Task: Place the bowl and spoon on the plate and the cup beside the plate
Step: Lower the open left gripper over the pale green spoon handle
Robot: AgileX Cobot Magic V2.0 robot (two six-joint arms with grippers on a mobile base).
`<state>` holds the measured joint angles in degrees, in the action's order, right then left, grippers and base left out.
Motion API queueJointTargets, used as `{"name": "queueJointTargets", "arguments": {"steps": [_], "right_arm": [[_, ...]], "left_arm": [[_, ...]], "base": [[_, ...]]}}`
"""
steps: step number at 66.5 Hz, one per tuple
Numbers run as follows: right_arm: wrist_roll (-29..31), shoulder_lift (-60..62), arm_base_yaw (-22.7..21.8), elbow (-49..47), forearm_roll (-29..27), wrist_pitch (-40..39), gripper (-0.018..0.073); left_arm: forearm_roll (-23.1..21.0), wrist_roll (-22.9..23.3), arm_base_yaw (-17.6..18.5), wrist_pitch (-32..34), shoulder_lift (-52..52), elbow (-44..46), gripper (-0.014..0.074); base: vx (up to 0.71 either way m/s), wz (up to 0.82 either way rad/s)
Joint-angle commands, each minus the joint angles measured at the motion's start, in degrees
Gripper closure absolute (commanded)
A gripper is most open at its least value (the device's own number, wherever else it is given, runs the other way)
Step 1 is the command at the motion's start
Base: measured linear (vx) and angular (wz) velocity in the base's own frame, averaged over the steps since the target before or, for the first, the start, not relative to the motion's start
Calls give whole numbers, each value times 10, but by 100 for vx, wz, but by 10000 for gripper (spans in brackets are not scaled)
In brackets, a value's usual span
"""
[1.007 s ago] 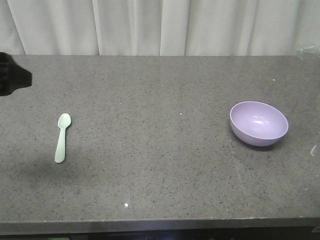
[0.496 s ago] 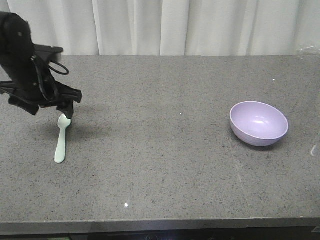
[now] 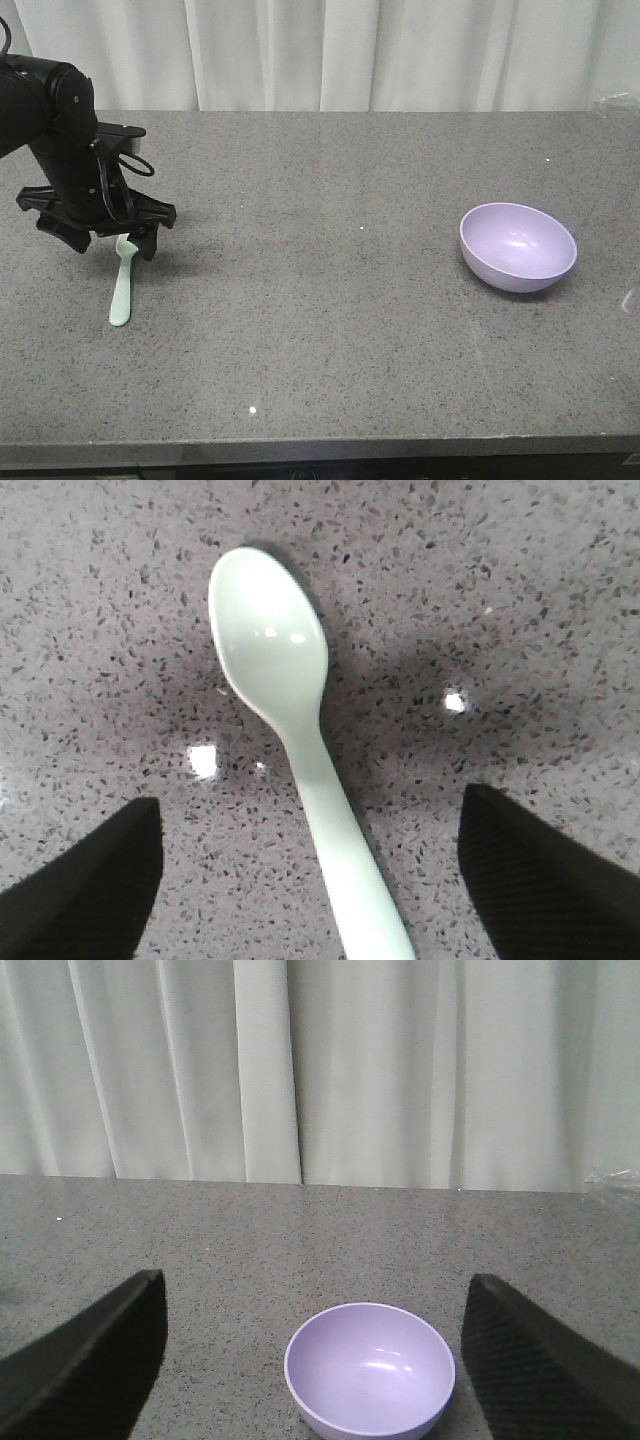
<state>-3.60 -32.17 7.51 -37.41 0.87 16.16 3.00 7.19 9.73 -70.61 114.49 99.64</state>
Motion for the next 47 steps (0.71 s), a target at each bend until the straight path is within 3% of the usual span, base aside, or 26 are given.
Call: {"name": "queueJointTargets", "arguments": {"steps": [1, 47], "right_arm": [[4, -5, 1, -20, 5, -34, -34], [4, -5, 1, -20, 5, -29, -28]], "left_arm": [[1, 5, 3, -10, -18, 12, 38], [-8, 5, 3, -10, 2, 12, 106]], "base": [[0, 0], [0, 0]]}}
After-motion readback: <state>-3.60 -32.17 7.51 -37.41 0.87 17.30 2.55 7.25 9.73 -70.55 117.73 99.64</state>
